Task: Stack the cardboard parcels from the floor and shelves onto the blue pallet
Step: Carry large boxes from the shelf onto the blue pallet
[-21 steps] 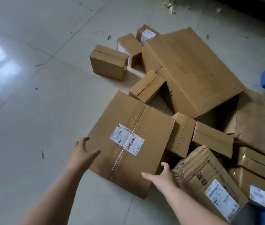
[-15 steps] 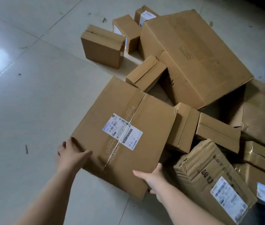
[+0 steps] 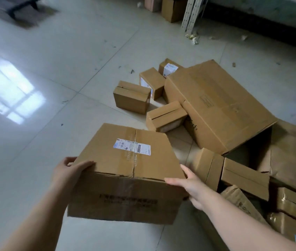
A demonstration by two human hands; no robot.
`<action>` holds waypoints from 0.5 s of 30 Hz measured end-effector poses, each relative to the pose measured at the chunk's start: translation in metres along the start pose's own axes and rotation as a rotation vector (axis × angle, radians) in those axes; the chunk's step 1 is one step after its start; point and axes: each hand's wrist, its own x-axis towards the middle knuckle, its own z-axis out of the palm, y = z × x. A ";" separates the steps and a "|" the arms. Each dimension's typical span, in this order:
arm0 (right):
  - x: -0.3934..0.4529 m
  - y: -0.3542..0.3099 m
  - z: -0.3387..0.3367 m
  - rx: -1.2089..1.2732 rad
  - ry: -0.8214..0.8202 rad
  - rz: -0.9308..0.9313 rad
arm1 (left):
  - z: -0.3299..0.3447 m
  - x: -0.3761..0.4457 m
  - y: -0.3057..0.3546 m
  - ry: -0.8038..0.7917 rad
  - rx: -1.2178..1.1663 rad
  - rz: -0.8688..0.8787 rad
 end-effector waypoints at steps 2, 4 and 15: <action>-0.029 -0.033 -0.003 -0.037 -0.036 0.000 | -0.022 -0.026 0.039 0.012 0.025 0.030; -0.066 -0.066 -0.005 -0.020 -0.028 -0.023 | -0.044 -0.060 0.079 0.027 0.051 0.065; -0.334 -0.326 -0.063 0.008 0.217 -0.449 | -0.160 -0.277 0.333 -0.015 -0.160 0.307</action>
